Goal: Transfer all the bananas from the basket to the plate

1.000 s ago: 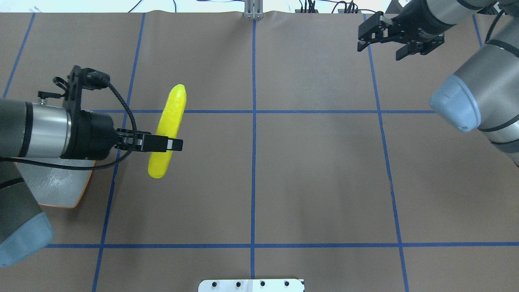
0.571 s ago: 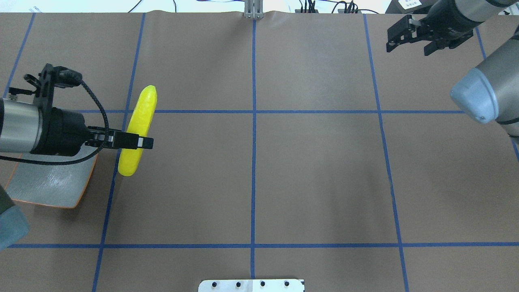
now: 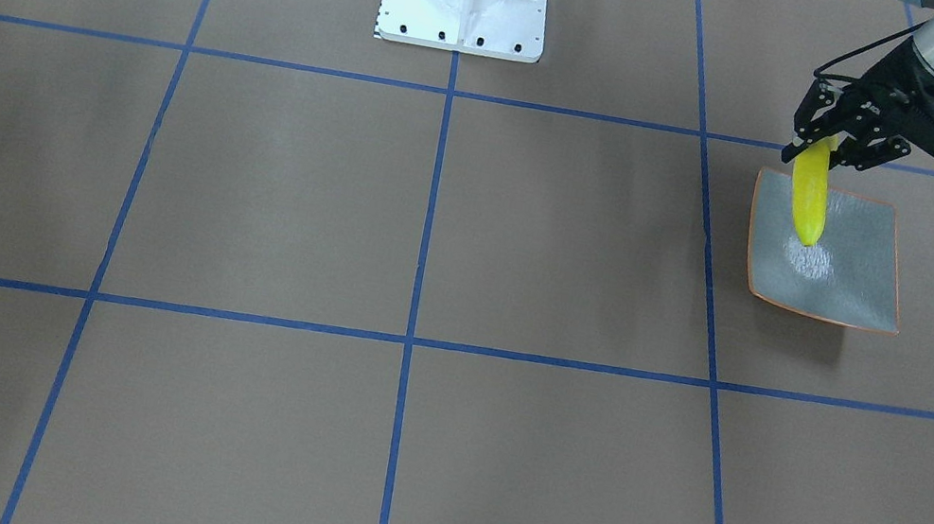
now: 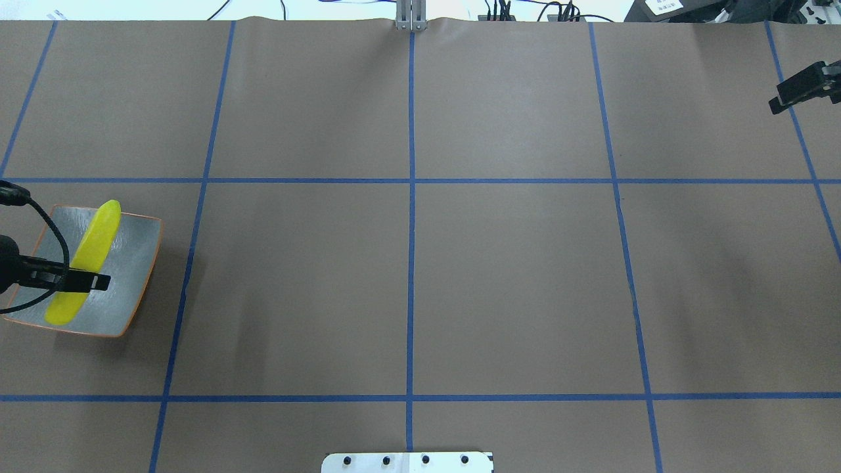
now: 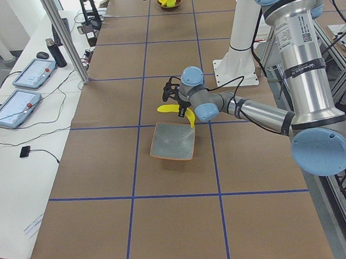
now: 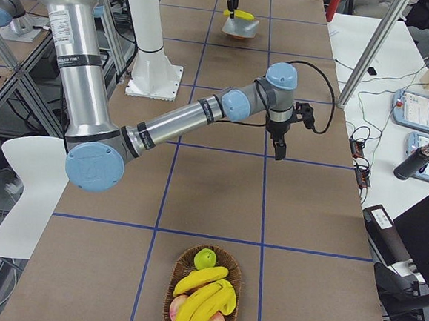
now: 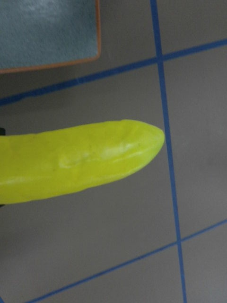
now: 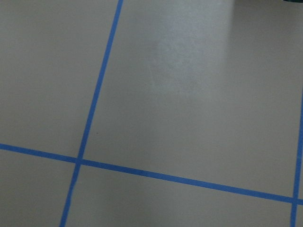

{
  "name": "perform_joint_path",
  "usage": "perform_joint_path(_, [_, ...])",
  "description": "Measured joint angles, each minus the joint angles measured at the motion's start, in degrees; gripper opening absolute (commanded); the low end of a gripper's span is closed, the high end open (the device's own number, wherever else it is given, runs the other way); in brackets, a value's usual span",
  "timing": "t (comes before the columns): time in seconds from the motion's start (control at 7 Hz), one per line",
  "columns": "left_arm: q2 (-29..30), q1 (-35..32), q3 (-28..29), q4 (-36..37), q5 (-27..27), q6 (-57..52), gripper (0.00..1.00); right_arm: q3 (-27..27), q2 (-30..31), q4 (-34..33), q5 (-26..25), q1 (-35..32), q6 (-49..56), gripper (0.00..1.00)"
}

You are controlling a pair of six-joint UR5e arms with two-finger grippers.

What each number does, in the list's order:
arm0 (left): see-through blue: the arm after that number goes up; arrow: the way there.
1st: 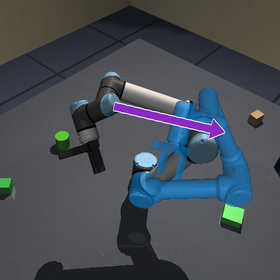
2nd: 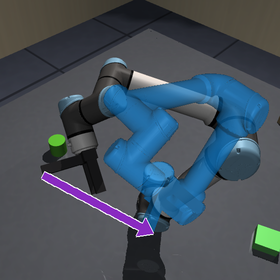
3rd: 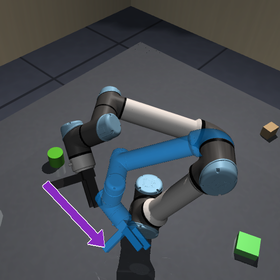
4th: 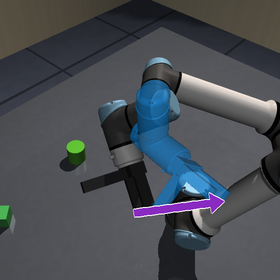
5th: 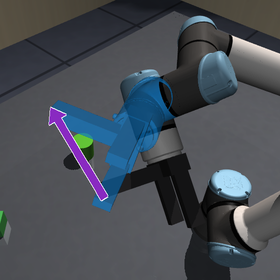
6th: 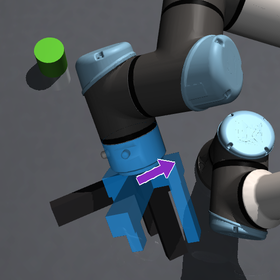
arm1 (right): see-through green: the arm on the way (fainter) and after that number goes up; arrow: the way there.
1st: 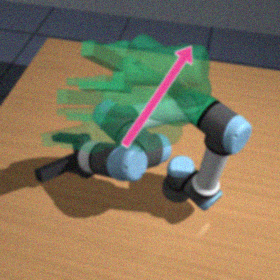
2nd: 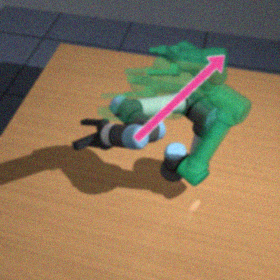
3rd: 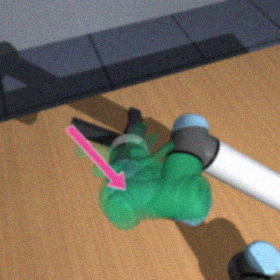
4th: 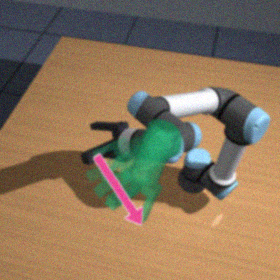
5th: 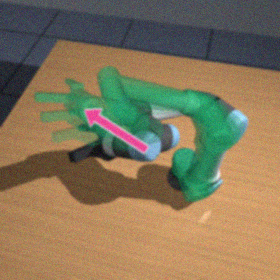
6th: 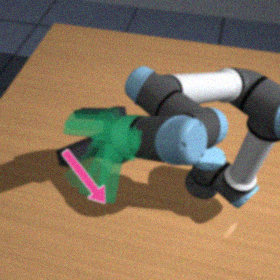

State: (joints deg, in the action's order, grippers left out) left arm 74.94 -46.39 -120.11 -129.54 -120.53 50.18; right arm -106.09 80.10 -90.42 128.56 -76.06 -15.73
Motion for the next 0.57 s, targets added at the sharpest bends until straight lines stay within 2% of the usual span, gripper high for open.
perform_joint_path(0.14, [-0.4,0.3,1.0,1.2,2.1,-0.7,0.04,0.0,2.6,0.0,0.2,-1.9,4.7,1.00])
perform_joint_path(0.43, [-0.1,0.6,3.8,1.9,3.9,-2.3,0.44,0.2,8.2,0.1,0.8,-5.6,14.6,1.00])
perform_joint_path(0.57, [0.2,1.0,4.9,1.9,4.8,-3.0,0.56,0.8,10.8,0.2,0.9,-7.5,19.7,1.00])
